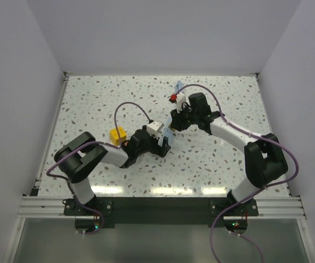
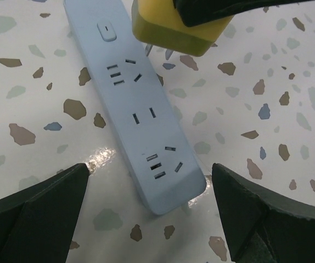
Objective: Insert the plug
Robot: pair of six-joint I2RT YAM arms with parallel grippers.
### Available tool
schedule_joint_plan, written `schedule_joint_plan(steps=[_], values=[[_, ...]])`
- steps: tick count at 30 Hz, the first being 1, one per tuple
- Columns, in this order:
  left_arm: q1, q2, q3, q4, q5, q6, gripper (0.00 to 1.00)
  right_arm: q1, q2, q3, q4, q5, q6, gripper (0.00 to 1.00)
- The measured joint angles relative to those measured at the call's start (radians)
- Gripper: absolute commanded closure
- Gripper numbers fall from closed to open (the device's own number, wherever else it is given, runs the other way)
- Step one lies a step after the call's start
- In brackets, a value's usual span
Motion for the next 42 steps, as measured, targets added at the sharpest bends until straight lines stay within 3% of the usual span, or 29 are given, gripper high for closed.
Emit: schedule_joint_plan(steps=[4,6,8,9,11,17,20,30,42], values=[[-0.013,0.04,0.018,-0.003,-0.028,0.003,0.0,0.0,-0.013,-0.008,0.005,-0.003,0.007,1.0],[-0.019,0.053,0.034,-0.008,-0.042,0.004,0.09,0.0,-0.026,-0.013,0.008,-0.004,0.01,1.0],[-0.026,0.065,0.046,-0.01,-0.05,0.017,0.23,0.0,-0.043,-0.018,0.011,-0.005,0.012,1.0],[-0.028,0.07,0.051,-0.011,-0.048,0.025,0.39,0.0,-0.051,-0.021,0.011,-0.006,0.012,1.0],[-0.033,0.079,0.058,-0.01,-0.045,0.037,0.54,0.0,-0.057,-0.023,0.012,-0.008,0.013,1.0],[-0.038,0.079,0.058,-0.002,-0.021,0.108,0.88,0.0,-0.057,-0.056,0.008,-0.016,0.014,1.0],[-0.038,0.079,0.053,0.008,-0.005,0.15,0.96,0.0,-0.058,-0.065,-0.002,-0.015,0.022,1.0],[-0.036,0.074,0.019,0.06,0.056,0.283,1.0,0.015,-0.073,-0.09,-0.008,-0.024,0.033,1.0],[-0.029,0.074,0.018,0.062,0.093,0.315,0.99,0.041,-0.019,-0.091,-0.005,-0.007,0.032,1.0]])
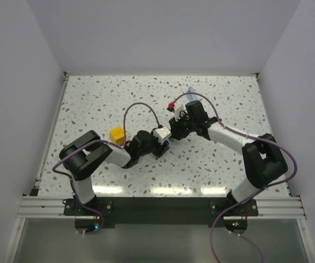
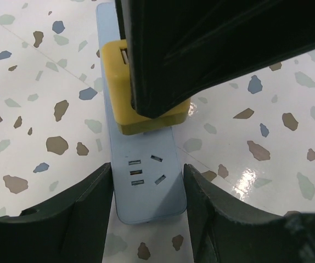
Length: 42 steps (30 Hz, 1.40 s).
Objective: Insert the plug
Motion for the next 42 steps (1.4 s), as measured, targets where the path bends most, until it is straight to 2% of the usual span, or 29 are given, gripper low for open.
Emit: schedule_joint_plan(steps=[21,31,42], values=[[0.019,0.0,0.0,-0.007,0.031,-0.01,0.98,0.015,0.032,0.011,0.031,0.045,0.001,1.0],[0.034,0.0,0.0,-0.011,0.056,-0.021,0.99,0.074,0.053,0.018,0.05,0.138,0.005,1.0],[0.077,-0.005,0.004,-0.035,0.118,-0.035,1.0,0.107,0.023,-0.066,0.155,0.224,0.12,1.0]])
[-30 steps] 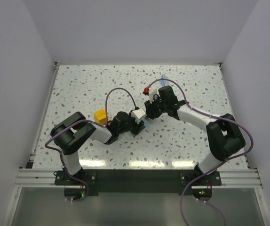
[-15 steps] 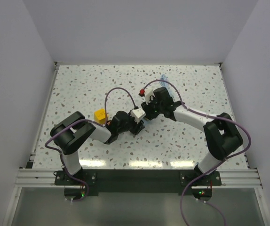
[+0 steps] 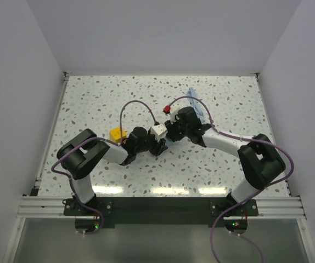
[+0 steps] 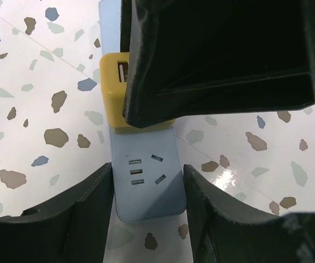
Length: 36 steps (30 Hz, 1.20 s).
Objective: Insert the plug
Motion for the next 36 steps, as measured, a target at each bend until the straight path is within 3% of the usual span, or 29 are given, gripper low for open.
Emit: schedule_joint_plan(steps=[36], values=[[0.12,-0.078,0.001,-0.171,0.097,0.003,1.0,0.195,0.073,-0.148,0.393,0.406,0.304,1.0]])
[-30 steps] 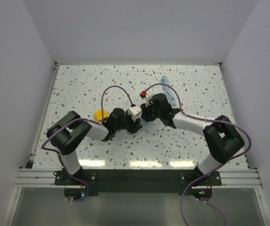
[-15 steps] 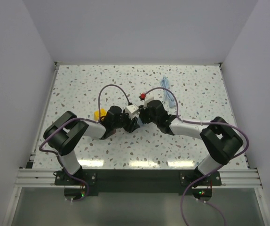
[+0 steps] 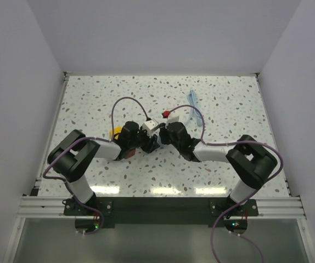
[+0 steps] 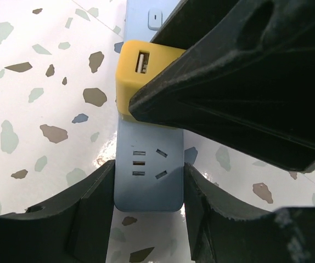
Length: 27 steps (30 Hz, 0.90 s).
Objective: Insert the plug
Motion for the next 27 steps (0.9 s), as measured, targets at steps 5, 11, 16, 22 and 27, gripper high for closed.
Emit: schedule_joint_plan(steps=[5,11,16,22,27], values=[[0.007,-0.011,0.0,-0.024,-0.001,0.01,1.0,0.039,0.019,-0.021,0.063,0.084,0.052,1.0],[0.015,-0.016,0.0,-0.036,0.006,0.026,1.0,0.072,0.047,-0.034,0.12,0.17,0.101,1.0],[0.025,-0.021,0.001,-0.051,0.007,0.0,1.0,0.111,0.072,-0.044,0.171,0.233,0.087,1.0],[0.025,-0.026,0.007,-0.074,0.003,-0.001,1.0,0.171,0.107,-0.033,0.191,0.343,0.032,1.0],[0.026,-0.027,0.014,-0.09,0.003,0.0,1.0,0.178,0.123,-0.039,0.224,0.367,0.04,1.0]])
